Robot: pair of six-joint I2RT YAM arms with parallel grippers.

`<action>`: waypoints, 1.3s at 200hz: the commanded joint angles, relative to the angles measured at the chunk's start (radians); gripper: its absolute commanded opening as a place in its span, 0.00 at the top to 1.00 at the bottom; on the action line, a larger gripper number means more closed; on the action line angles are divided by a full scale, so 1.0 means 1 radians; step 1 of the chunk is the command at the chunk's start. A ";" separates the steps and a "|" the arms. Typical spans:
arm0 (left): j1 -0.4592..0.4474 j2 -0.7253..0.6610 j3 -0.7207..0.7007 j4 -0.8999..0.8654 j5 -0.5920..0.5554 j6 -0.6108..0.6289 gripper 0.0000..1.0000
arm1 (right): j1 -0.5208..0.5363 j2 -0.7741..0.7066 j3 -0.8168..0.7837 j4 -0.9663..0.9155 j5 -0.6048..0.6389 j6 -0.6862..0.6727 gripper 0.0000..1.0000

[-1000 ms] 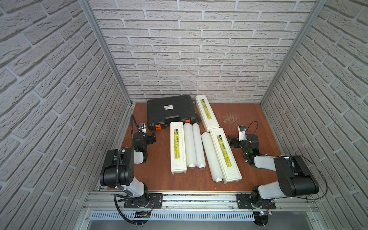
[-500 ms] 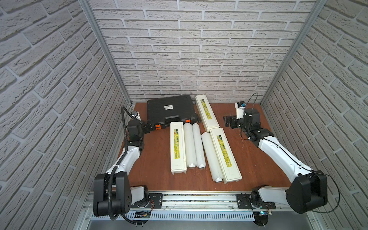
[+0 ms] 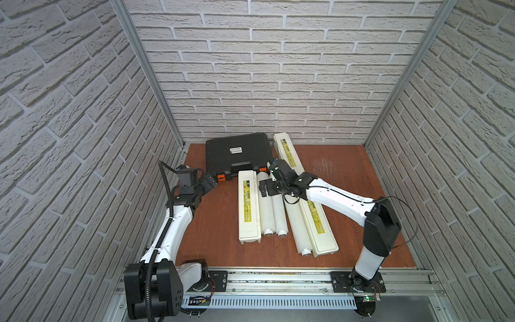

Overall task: Put plastic wrap rolls into dispensers
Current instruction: Pick up the plastic wrap cutting box from the center of the board.

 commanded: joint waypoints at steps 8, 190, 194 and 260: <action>-0.006 0.028 0.059 -0.062 0.055 -0.082 0.02 | 0.058 0.189 0.244 -0.086 0.028 0.063 0.00; 0.102 0.033 0.155 -0.209 0.104 0.117 0.02 | 0.119 0.527 0.728 -0.275 0.272 0.058 0.00; 0.102 0.035 0.155 -0.209 0.103 0.117 0.02 | 0.118 0.541 0.743 -0.279 0.260 0.059 0.01; 0.105 0.054 0.160 -0.224 0.102 0.125 0.02 | 0.112 0.667 0.874 -0.317 0.225 0.092 0.00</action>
